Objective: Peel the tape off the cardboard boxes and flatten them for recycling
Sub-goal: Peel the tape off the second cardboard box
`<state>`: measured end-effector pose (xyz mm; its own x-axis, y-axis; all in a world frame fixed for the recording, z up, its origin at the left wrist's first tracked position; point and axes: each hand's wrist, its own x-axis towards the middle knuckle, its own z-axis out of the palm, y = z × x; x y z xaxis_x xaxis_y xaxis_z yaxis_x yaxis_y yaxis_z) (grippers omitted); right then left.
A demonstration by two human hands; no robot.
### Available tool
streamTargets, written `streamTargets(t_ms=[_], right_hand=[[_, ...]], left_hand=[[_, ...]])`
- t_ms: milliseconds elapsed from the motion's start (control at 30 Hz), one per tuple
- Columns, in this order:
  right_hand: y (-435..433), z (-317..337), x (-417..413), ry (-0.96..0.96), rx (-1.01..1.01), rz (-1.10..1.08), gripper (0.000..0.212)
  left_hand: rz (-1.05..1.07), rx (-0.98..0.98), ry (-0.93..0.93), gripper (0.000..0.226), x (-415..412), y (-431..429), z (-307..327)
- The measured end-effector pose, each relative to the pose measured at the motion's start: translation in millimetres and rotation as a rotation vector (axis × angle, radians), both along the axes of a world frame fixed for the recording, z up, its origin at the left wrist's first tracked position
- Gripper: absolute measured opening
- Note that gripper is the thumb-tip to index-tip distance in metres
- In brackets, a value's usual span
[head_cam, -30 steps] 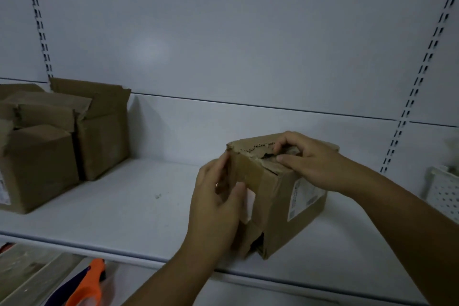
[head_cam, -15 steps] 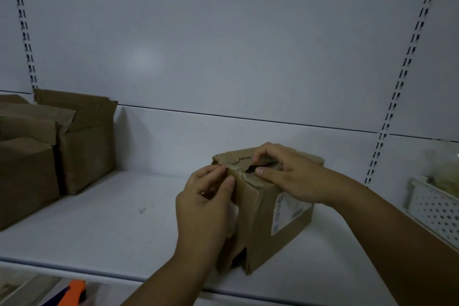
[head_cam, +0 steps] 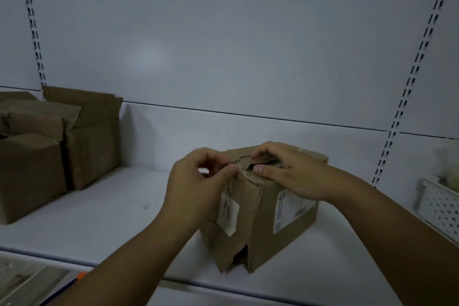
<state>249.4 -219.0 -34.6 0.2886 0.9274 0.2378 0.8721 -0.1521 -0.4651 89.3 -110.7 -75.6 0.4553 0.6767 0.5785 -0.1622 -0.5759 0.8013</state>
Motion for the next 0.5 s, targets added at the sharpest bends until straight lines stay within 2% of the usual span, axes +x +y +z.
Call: streamTargets(t_ms=[100, 167, 267, 300, 400, 467, 500], right_hand=[[0.7, -3.9, -2.4, -0.034, 0.07, -0.057, 0.025], [2.3, -7.9, -5.4, -0.063, 0.111, -0.115, 0.031], [5.1, -11.6, -10.3, -0.131, 0.116, -0.196, 0.038], [4.2, -9.2, -11.1, -0.093, 0.118, -0.185, 0.037], [-8.7, 10.5, 1.4, 0.125, 0.261, -0.144, 0.022], [-23.5, 25.6, 23.7, 0.113, 0.347, -0.198, 0.017], [-30.6, 29.4, 34.7, 0.107, 0.321, -0.213, 0.015]], left_hand=[[-0.044, 0.272, 0.212, 0.014, -1.8, -0.5, 16.9], [-0.072, 0.362, 0.318, 0.013, -2.2, -1.5, 17.0], [-0.152, 0.345, 0.396, 0.057, 0.1, -4.9, 2.6], [-0.134, 0.386, 0.406, 0.063, 2.7, -6.6, -2.5], [-0.027, 0.499, 0.378, 0.041, 5.8, 1.1, -4.4], [-0.156, 0.414, 0.371, 0.037, 0.4, 21.1, 1.0], [-0.261, 0.355, 0.374, 0.039, -3.8, 32.5, 5.4]])
